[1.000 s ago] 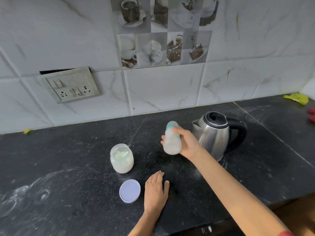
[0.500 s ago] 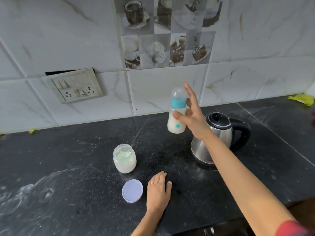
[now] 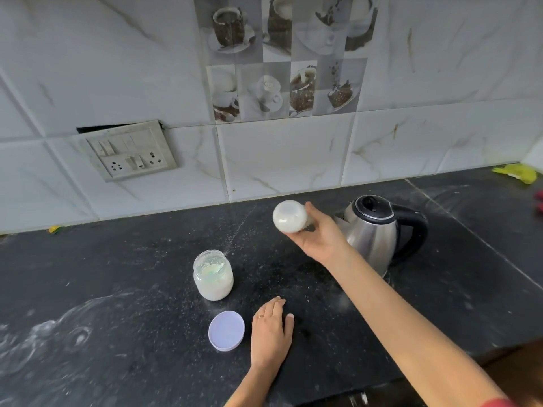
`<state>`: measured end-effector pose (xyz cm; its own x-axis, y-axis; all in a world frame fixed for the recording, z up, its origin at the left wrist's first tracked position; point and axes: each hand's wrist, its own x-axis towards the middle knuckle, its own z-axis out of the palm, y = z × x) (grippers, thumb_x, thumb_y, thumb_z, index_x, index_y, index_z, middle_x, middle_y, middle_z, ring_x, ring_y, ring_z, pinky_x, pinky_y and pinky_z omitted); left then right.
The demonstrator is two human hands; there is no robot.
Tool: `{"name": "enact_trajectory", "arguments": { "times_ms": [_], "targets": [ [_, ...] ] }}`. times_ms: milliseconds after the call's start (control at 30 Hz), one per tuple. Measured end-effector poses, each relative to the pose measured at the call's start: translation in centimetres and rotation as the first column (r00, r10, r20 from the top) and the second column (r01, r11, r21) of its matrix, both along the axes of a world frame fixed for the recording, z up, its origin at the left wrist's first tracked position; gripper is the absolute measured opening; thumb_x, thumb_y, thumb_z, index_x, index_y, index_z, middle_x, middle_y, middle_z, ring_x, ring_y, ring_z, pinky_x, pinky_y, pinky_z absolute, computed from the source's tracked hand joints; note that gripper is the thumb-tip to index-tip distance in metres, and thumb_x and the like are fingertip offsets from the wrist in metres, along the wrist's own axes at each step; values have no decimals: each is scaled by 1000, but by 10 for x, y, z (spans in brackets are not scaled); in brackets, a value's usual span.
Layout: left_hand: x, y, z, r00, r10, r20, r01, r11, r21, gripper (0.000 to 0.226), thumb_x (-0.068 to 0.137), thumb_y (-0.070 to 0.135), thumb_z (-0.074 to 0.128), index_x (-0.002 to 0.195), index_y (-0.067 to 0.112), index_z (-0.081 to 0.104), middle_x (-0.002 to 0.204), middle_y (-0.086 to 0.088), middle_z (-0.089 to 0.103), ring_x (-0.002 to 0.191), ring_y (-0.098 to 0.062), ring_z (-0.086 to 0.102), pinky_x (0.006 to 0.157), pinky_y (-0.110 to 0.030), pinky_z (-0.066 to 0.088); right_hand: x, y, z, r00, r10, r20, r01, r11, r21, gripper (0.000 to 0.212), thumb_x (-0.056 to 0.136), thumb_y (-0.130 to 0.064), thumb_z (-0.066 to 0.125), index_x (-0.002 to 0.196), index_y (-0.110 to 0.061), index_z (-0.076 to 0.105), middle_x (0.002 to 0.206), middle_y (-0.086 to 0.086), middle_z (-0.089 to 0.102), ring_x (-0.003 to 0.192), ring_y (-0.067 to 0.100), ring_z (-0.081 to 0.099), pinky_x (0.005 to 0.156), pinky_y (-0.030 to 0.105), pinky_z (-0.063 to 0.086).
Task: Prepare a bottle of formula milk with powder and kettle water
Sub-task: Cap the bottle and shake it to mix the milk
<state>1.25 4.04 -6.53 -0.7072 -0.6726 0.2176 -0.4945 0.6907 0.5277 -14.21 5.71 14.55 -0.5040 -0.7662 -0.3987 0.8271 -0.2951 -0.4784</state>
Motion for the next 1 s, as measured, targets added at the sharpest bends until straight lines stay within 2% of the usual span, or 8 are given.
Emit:
{"name": "enact_trajectory", "arguments": {
  "times_ms": [167, 300, 400, 467, 600, 700, 867, 1000],
  "targets": [
    [1, 0, 1, 1000, -12, 17, 12, 1000, 14, 57, 90, 48, 22, 129, 20, 55, 136, 6, 53, 126, -13, 47, 107, -30, 34, 5, 3, -8, 996, 10, 90, -13, 999, 33, 48, 86, -12, 69, 129, -12, 46, 131, 25, 42, 111, 47, 54, 64, 58, 58],
    [1, 0, 2, 1000, -5, 14, 5, 1000, 8, 56, 90, 47, 25, 127, 20, 57, 134, 5, 55, 123, -14, 49, 106, -31, 36, 1, 1, -4, 934, -24, -355, 55, 996, 76, 59, 88, -7, 67, 138, -24, 40, 136, 16, 47, 114, 34, 58, 78, 55, 57],
    [0, 0, 0, 1000, 2, 18, -2, 1000, 8, 48, 92, 43, 32, 125, 19, 58, 133, 5, 56, 122, -14, 50, 105, -31, 37, 1, 5, 0, 535, -28, -844, 155, 986, 66, 76, 84, -8, 73, 139, -41, 34, 132, 8, 52, 111, 24, 63, 89, 42, 56],
    [1, 0, 0, 1000, 1, 24, -1, 1000, 11, 42, 94, 39, 40, 126, 19, 57, 133, 5, 56, 123, -14, 50, 105, -30, 36, 0, 7, 0, 210, 20, -977, 187, 981, 60, 79, 81, -7, 75, 137, -44, 33, 129, 4, 53, 104, 16, 65, 87, 27, 55],
    [1, 0, 1, 999, -5, 34, 4, 1000, 21, 38, 95, 36, 45, 128, 20, 56, 135, 5, 54, 124, -14, 48, 106, -30, 35, 6, 5, -1, 57, 56, -997, 185, 981, 65, 81, 80, -6, 76, 134, -49, 31, 128, 1, 51, 106, 17, 63, 85, 19, 54],
    [1, 1, 3, 1000, -2, 18, 2, 1000, 3, 43, 94, 41, 37, 125, 19, 58, 132, 5, 57, 121, -14, 51, 104, -31, 38, 6, 6, -5, 175, 20, -984, 168, 984, 50, 79, 80, -7, 76, 132, -48, 34, 127, 1, 53, 104, 15, 65, 86, 26, 55],
    [0, 1, 1, 1000, 8, -6, -8, 1000, -10, 51, 91, 45, 29, 124, 19, 59, 131, 5, 57, 121, -14, 51, 104, -30, 37, 5, 1, -4, 875, -102, -473, 145, 988, 55, 59, 88, -13, 69, 137, -27, 39, 128, 9, 51, 109, 28, 61, 74, 49, 59],
    [1, 1, 2, 1000, 2, -6, -2, 1000, 12, 42, 94, 40, 39, 126, 19, 57, 134, 6, 55, 124, -13, 49, 106, -28, 33, 4, 1, -3, 905, 101, -414, -64, 993, 103, 49, 90, -11, 65, 133, -20, 44, 131, 15, 51, 106, 31, 61, 67, 47, 59]
  ]
}}
